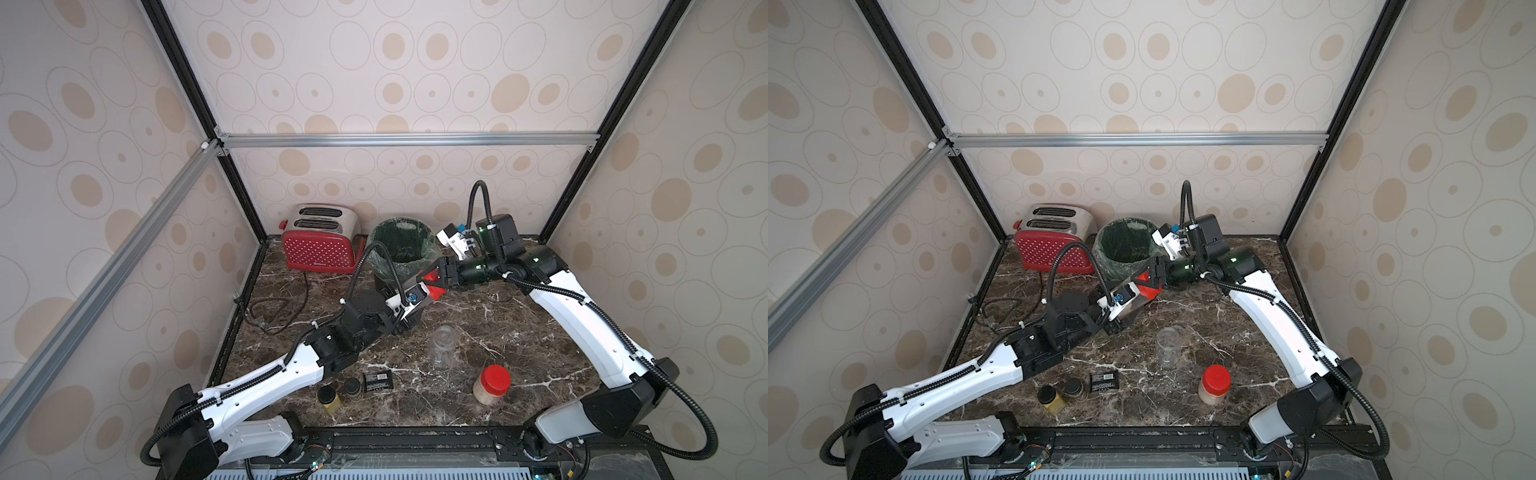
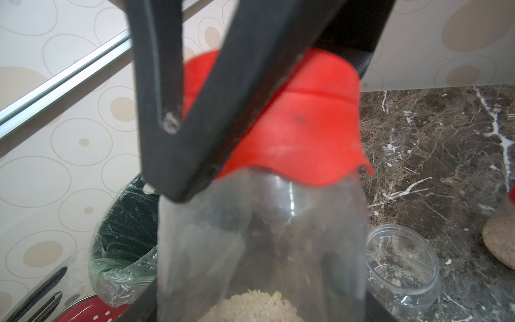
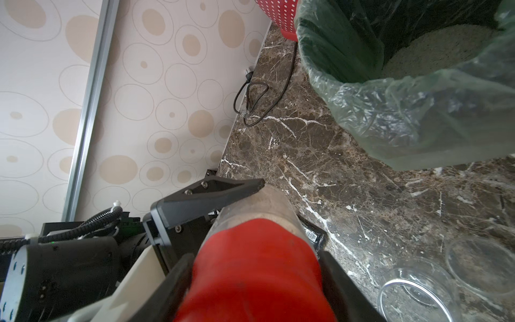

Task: Empty expired oatmeal from jars
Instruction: Unscrew the lid from the jar.

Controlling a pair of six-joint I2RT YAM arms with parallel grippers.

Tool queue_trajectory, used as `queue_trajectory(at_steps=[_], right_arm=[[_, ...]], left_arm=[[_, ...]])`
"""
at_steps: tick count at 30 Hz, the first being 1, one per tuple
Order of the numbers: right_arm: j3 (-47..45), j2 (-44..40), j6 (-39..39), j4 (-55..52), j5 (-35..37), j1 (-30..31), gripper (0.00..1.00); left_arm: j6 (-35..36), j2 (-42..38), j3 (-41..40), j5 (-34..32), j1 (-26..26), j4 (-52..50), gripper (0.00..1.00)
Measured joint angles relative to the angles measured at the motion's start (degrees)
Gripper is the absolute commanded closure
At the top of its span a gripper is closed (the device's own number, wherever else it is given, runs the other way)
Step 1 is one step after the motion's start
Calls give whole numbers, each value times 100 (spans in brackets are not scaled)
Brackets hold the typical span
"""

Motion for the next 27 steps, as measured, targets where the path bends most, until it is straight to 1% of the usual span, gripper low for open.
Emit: queue_trajectory(at_steps=[1,4,6,8,11,13,14,16,17,18,19,21,23,25,27], right_arm=[[31,13,-48,-4,-13,2,83],[129,72,-348,-9,-136,-4,85],[205,140,-704,2,-295,-15,86],[420,289,-1390,-114,-529,-37,86],[1060,660,-2903,-564,-966,-79,90],[1447,872,-3928,-907,-1235,-98,89],[1576,938,-4299,-1043,-1329,-103,86],[1825,1054,-5082,-1292,-1580,-127,71],[1910,1084,-5335,-1375,-1652,-136,61],[2031,1137,-5622,-1499,-1729,-151,47],[2133,1172,-5821,-1593,-1797,-166,36],[2264,1215,-5993,-1740,-1893,-199,19],[2291,1211,-6019,-1764,-2009,-208,12],[2260,1167,-5805,-1692,-2039,-190,2],[2063,1032,-5536,-1460,-1917,-181,1]], left_arm=[[0,-4,0,-11,0,20,36],[0,-44,4,-52,11,37,36],[-7,-92,9,-42,50,2,37],[-48,-144,52,81,138,-63,38],[-186,-229,136,354,269,-142,38],[-284,-299,151,487,315,-146,38],[-328,-323,151,527,317,-149,38],[-461,-369,149,654,323,-170,38],[-511,-389,149,702,328,-166,38],[-549,-402,149,750,334,-153,38],[-581,-413,149,789,334,-133,38],[-616,-415,146,868,337,-72,38],[-625,-409,131,942,337,-17,38],[-625,-369,66,1003,332,42,38],[-634,-350,-7,1069,332,114,38]])
